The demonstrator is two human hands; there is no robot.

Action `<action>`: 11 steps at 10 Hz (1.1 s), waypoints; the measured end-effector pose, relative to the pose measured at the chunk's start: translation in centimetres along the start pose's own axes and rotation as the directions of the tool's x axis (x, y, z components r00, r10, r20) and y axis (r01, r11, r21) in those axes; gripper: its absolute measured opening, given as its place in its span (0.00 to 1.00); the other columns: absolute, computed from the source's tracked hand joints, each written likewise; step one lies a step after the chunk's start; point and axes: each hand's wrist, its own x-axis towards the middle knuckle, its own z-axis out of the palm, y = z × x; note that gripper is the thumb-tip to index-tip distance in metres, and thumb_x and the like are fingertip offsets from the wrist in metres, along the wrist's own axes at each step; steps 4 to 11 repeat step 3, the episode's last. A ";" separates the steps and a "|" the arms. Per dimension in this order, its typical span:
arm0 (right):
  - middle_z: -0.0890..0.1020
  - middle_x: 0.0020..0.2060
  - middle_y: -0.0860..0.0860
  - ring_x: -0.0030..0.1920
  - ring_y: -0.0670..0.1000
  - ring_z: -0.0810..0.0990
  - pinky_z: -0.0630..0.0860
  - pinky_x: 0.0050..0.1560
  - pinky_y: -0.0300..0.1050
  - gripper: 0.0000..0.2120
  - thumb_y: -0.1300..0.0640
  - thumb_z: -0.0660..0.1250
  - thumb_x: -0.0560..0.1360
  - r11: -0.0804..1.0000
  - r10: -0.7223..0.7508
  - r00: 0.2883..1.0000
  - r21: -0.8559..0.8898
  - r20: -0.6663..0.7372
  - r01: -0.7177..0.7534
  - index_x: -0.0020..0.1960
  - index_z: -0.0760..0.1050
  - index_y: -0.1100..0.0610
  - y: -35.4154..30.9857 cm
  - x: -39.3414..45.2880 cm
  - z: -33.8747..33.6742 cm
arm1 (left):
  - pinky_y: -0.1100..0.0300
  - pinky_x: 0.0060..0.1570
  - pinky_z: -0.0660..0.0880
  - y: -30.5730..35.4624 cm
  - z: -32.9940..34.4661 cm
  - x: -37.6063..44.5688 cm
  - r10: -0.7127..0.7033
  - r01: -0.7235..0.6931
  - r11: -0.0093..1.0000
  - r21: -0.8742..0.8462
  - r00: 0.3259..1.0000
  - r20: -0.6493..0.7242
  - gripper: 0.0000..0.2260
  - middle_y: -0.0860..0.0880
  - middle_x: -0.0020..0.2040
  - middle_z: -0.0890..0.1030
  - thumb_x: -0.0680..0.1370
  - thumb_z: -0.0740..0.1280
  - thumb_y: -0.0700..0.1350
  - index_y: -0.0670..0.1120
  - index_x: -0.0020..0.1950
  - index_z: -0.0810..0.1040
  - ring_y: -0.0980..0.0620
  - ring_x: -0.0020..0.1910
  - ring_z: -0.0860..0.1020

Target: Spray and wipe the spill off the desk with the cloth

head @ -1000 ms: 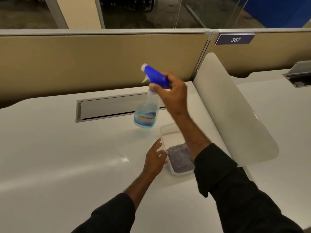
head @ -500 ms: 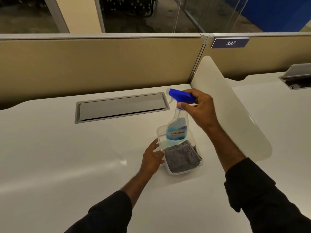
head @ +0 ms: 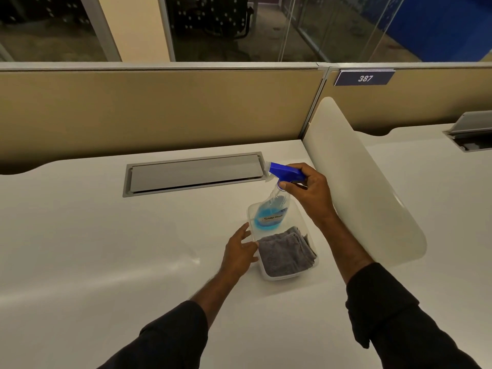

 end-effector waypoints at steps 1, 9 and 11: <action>0.79 0.58 0.46 0.55 0.44 0.80 0.77 0.50 0.26 0.22 0.62 0.75 0.75 1.000 -0.006 0.998 0.026 0.060 0.004 0.64 0.72 0.50 0.1 0.0 -0.2 | 0.44 0.55 0.78 0.1 0.0 0.1 -0.004 0.004 1.000 -0.015 1.000 -0.004 0.30 0.46 0.74 0.69 0.75 0.71 0.47 0.52 0.75 0.63 0.41 0.68 0.73; 0.78 0.64 0.45 0.61 0.43 0.80 0.79 0.51 0.30 0.26 0.55 0.72 0.77 0.995 0.026 0.986 0.093 0.167 -0.042 0.72 0.68 0.48 -1.9 0.0 -1.2 | 0.44 0.56 0.78 1.1 -1.7 0.0 0.001 -0.002 1.000 -0.006 0.998 -0.058 0.30 0.43 0.74 0.67 0.77 0.70 0.45 0.51 0.76 0.61 0.40 0.69 0.71; 0.78 0.64 0.45 0.61 0.43 0.80 0.79 0.51 0.30 0.26 0.55 0.72 0.77 0.995 0.026 0.986 0.093 0.167 -0.042 0.72 0.68 0.48 -1.9 0.0 -1.2 | 0.44 0.56 0.78 1.1 -1.7 0.0 0.001 -0.002 1.000 -0.006 0.998 -0.058 0.30 0.43 0.74 0.67 0.77 0.70 0.45 0.51 0.76 0.61 0.40 0.69 0.71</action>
